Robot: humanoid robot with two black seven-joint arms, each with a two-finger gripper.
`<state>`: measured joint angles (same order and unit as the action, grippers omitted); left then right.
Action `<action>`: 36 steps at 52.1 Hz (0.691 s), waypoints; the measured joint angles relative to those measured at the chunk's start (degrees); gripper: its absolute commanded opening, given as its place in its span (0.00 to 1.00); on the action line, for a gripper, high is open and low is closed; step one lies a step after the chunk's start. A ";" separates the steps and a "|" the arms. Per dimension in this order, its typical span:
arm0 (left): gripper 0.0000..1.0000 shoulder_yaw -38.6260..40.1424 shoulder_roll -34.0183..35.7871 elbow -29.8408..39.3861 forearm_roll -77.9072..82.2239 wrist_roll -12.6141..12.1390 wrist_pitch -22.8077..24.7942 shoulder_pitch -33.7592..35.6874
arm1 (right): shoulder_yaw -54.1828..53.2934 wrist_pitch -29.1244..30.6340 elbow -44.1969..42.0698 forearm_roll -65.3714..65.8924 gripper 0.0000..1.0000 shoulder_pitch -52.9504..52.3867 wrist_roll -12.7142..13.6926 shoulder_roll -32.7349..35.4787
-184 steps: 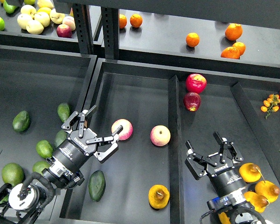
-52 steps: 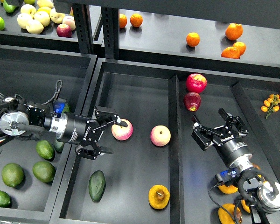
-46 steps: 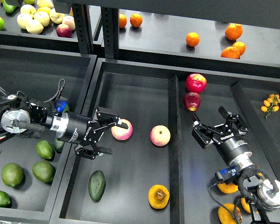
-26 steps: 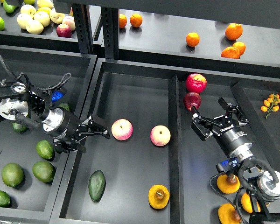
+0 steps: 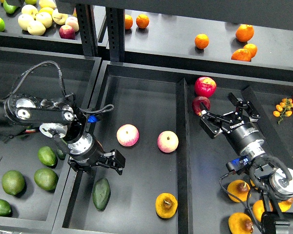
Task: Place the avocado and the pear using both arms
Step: 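Swing the left gripper over the dark green avocado in the middle bin, then lower the left gripper onto the dark green avocado and close it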
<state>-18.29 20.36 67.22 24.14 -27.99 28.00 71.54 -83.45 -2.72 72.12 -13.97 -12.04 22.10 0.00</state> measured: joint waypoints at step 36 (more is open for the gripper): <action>0.99 -4.21 -7.21 -12.14 0.18 -0.01 0.00 -1.52 | 0.04 -0.01 -0.06 0.00 1.00 -0.54 0.05 0.00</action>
<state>-22.50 13.15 55.08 24.32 -28.00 28.00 70.02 -83.41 -2.73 72.07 -13.97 -12.57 22.15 0.00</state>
